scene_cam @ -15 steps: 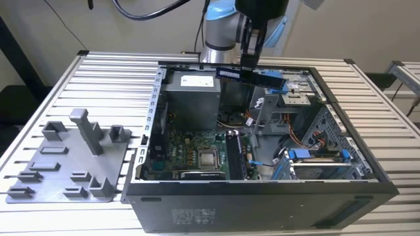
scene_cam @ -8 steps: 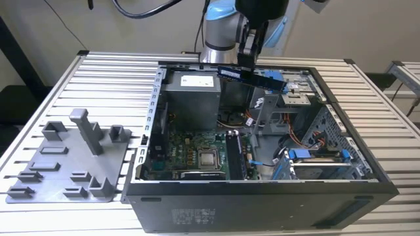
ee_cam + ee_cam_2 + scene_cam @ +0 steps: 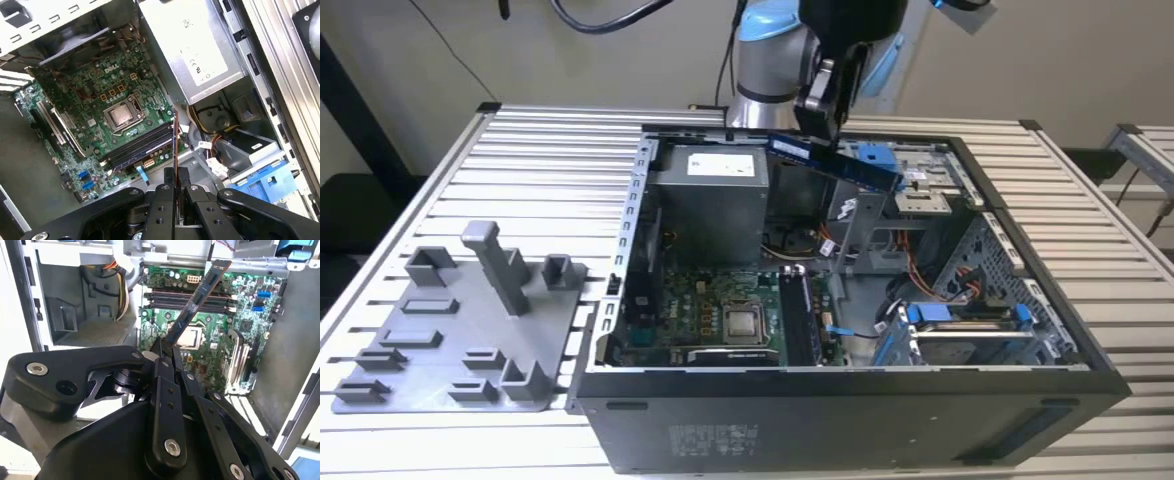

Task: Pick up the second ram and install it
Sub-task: 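Insert the second ram into the second slot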

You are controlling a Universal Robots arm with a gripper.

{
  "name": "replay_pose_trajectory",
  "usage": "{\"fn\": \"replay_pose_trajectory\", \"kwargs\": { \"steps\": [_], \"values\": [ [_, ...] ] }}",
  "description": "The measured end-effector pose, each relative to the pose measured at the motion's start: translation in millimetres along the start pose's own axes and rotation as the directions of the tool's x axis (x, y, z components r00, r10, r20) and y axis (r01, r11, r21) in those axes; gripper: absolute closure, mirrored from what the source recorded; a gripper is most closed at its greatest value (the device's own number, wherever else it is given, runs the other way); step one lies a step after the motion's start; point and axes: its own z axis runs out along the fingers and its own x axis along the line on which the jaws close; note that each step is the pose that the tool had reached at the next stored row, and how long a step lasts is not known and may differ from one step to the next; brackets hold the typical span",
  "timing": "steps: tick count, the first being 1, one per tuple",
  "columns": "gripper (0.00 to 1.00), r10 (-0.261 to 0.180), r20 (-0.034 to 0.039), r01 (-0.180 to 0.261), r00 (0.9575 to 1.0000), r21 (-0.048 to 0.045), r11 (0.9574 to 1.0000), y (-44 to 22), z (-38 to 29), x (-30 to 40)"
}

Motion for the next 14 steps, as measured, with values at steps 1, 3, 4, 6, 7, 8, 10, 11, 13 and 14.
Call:
{"fn": "replay_pose_trajectory", "kwargs": {
  "steps": [1, 3, 4, 6, 7, 8, 10, 11, 13, 14],
  "values": [
    [0.86, 0.016, -0.0002, -0.016, 0.9999, 0.0013, 0.9999, 0.0, 0.1, 0.0],
    [0.86, 0.049, -0.0003, -0.049, 0.9988, 0.0040, 0.9988, 0.0, 0.3, 0.0],
    [0.86, 0.065, -0.0004, -0.065, 0.9979, 0.0053, 0.9979, 0.0, 0.4, 0.0],
    [0.86, 0.095, -0.0005, -0.095, 0.9954, 0.0077, 0.9954, 0.0, 0.6, 0.1],
    [0.86, 0.110, -0.0005, -0.110, 0.9939, 0.0090, 0.9939, 0.0, 0.7, 0.1],
    [0.86, 0.124, -0.0005, -0.124, 0.9923, 0.0101, 0.9922, 0.0, 0.8, 0.1],
    [0.86, 0.153, -0.0005, -0.153, 0.9882, 0.0125, 0.9881, 0.0, 1.0, 0.1],
    [0.86, 0.169, -0.0004, -0.169, 0.9857, 0.0138, 0.9856, 0.0, 1.2, 0.1],
    [0.86, 0.199, -0.0003, -0.199, 0.9799, 0.0163, 0.9798, 0.0, 1.4, 0.1],
    [0.86, 0.215, -0.0001, -0.215, 0.9767, 0.0176, 0.9765, 0.0, 1.5, 0.1]
  ]
}}
